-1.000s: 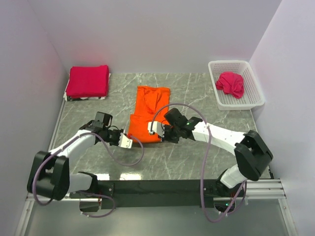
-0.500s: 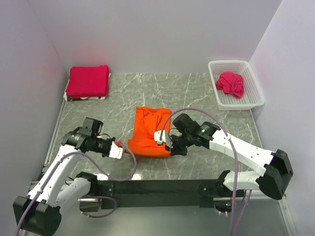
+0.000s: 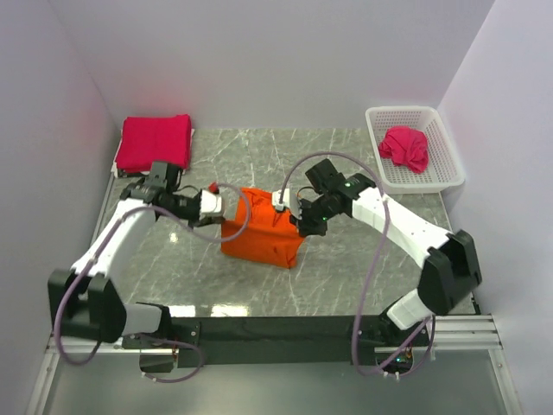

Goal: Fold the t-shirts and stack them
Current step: Fold the tshirt

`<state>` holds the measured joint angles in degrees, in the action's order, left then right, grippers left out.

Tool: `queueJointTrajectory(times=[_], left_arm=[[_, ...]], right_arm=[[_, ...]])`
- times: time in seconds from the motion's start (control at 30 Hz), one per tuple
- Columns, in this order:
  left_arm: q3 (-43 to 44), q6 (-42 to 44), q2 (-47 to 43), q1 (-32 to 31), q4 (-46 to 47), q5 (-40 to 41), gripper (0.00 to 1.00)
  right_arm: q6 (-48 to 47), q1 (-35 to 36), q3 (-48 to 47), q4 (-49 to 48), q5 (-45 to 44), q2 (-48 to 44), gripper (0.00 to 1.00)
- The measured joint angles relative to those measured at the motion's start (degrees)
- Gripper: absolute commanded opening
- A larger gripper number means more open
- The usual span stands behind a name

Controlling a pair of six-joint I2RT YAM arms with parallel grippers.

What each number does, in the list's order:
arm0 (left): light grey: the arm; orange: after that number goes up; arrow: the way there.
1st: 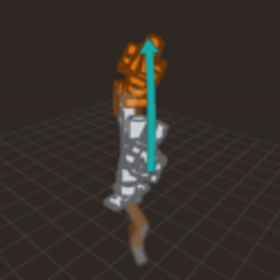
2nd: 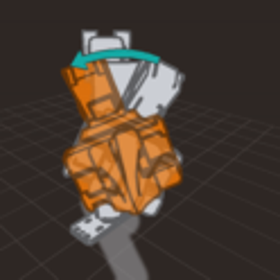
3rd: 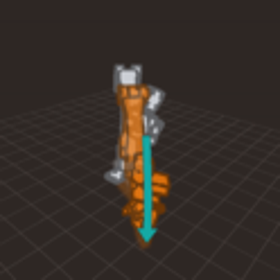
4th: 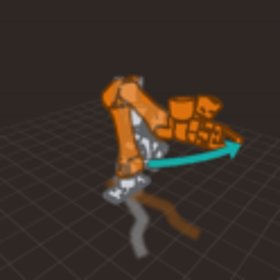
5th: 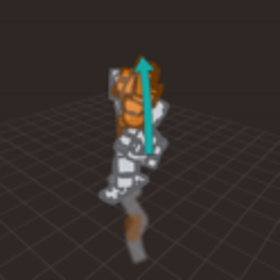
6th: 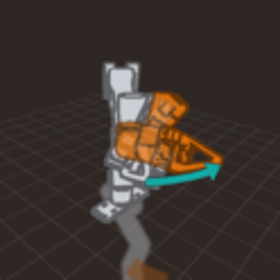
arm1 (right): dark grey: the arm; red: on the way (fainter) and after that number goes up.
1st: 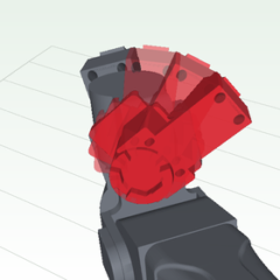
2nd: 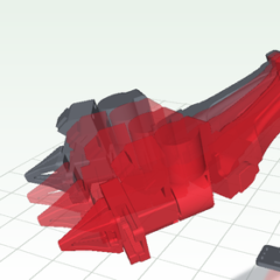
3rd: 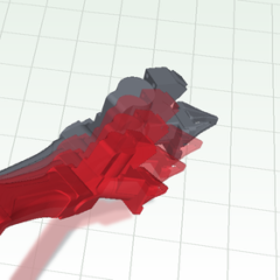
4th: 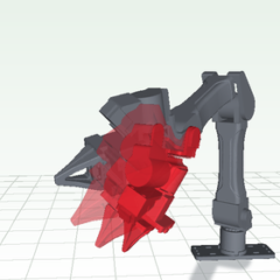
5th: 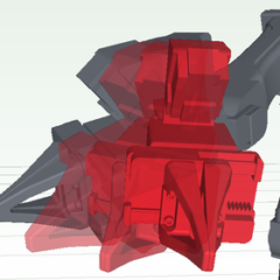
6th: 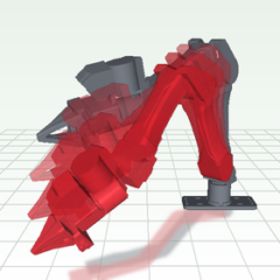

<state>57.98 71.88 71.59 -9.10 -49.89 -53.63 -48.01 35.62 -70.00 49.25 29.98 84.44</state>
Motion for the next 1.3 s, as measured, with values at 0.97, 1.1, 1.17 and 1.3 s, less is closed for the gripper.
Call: queueJointTrajectory(times=[0.97, 1.1, 1.17, 1.3], left_arm=[[39.1, -26.9, 55.7, 1.4, 20.6, 3.1, 0.31], [38.9, -37.1, 55.2, 2.5, 25.1, 4.6, 0.45], [36.9, -42.9, 53.4, 3.8, 26.8, 5.3, 0.46], [31.2, -53.4, 47.4, 6.9, 28.2, 5.4, 0.46]], right_arm=[[-5.7, -13.7, -37.1, -1.0, -8.3, 45.1, 0.06], [-0.8, -14.1, -37.9, -6.4, -13.6, 45.2, 0.27], [2.3, -14.5, -39.8, -7.2, -15.3, 45.5, 0.36], [12.8, -15.7, -41.6, -8.7, -15.3, 44.0, 0.36]])
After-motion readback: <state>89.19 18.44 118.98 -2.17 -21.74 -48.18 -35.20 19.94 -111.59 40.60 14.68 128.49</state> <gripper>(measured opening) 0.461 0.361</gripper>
